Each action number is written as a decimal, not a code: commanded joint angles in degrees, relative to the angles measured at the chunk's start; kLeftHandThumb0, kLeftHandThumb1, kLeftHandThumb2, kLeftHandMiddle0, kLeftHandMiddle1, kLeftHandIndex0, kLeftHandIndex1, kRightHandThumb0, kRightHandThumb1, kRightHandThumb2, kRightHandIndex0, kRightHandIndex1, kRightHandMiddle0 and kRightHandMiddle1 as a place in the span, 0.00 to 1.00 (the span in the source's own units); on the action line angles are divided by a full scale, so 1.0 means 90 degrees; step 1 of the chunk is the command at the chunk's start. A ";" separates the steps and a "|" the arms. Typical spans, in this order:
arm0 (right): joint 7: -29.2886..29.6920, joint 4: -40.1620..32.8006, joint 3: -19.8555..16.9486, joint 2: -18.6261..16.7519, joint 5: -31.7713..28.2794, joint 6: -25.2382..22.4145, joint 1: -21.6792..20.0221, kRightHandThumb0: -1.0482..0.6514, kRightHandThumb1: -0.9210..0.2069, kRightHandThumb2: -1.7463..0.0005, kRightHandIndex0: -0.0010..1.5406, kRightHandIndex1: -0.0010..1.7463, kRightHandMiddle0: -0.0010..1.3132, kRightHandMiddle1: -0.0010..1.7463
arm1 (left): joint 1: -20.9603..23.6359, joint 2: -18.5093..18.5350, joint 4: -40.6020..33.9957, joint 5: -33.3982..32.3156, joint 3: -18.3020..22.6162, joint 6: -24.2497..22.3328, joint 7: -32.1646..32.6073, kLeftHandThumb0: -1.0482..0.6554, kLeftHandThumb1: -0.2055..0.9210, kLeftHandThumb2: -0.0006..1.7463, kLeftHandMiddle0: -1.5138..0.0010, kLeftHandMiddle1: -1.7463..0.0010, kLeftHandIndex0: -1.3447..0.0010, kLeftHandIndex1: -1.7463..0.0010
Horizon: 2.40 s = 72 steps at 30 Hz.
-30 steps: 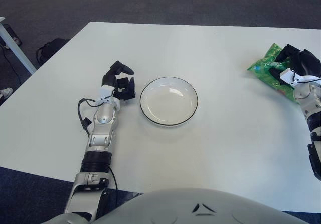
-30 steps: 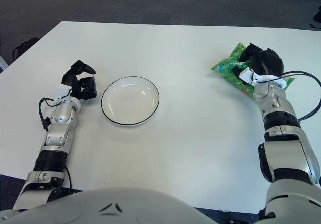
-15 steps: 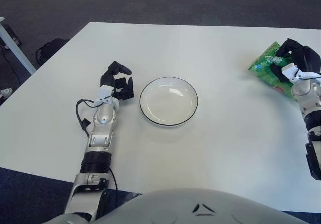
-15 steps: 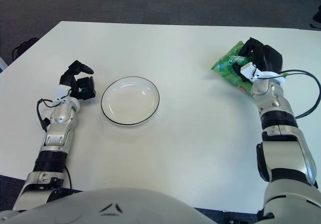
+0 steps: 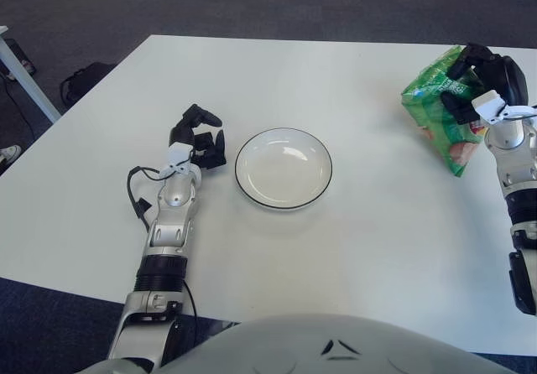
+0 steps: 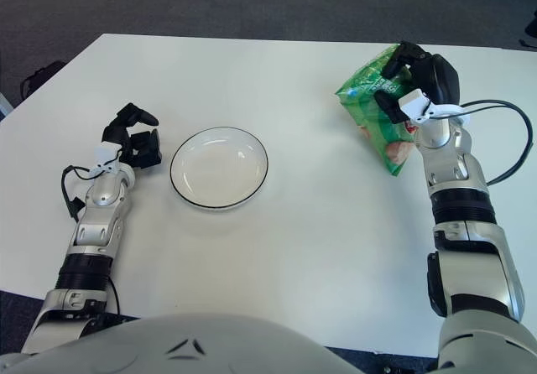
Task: Put the snack into the plate.
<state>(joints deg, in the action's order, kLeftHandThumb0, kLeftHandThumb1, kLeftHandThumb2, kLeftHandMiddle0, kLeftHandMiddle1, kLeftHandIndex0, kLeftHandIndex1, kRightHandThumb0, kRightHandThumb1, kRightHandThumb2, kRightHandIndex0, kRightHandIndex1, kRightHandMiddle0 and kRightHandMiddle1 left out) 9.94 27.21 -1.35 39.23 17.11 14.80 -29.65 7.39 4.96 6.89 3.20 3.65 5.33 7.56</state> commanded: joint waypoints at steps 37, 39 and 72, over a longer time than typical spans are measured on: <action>-0.1286 -0.2841 -0.0030 -0.1313 -0.0081 -0.1822 -0.0546 0.62 0.83 0.03 0.56 0.99 0.49 1.00 | -0.0368 -0.0112 0.0956 -0.0111 -0.0030 0.0737 -0.0362 0.34 0.50 0.72 0.14 0.00 0.57 0.00; -0.1191 -0.2870 0.0083 -0.1466 0.0023 -0.1834 -0.0677 0.62 0.82 0.04 0.55 1.00 0.48 1.00 | -0.0370 -0.0110 0.0940 -0.0086 -0.0037 0.0714 -0.0340 0.34 0.50 0.72 0.13 0.00 0.57 0.00; -0.1993 -0.2300 0.0960 -0.2323 -0.0054 -0.1636 -0.1798 0.62 0.87 0.00 0.57 1.00 0.53 0.99 | -0.0313 -0.0174 0.1046 -0.0105 -0.0075 0.0759 -0.0311 0.34 0.50 0.72 0.14 0.00 0.57 0.00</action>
<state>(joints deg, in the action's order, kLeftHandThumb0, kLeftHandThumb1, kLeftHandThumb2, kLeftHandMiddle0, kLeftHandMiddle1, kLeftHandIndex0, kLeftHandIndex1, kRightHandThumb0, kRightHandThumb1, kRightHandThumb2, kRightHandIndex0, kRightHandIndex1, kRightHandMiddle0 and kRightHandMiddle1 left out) -7.22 5.99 6.44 19.32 16.75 -0.61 -43.45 9.57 5.21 11.79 2.68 3.24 11.74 4.80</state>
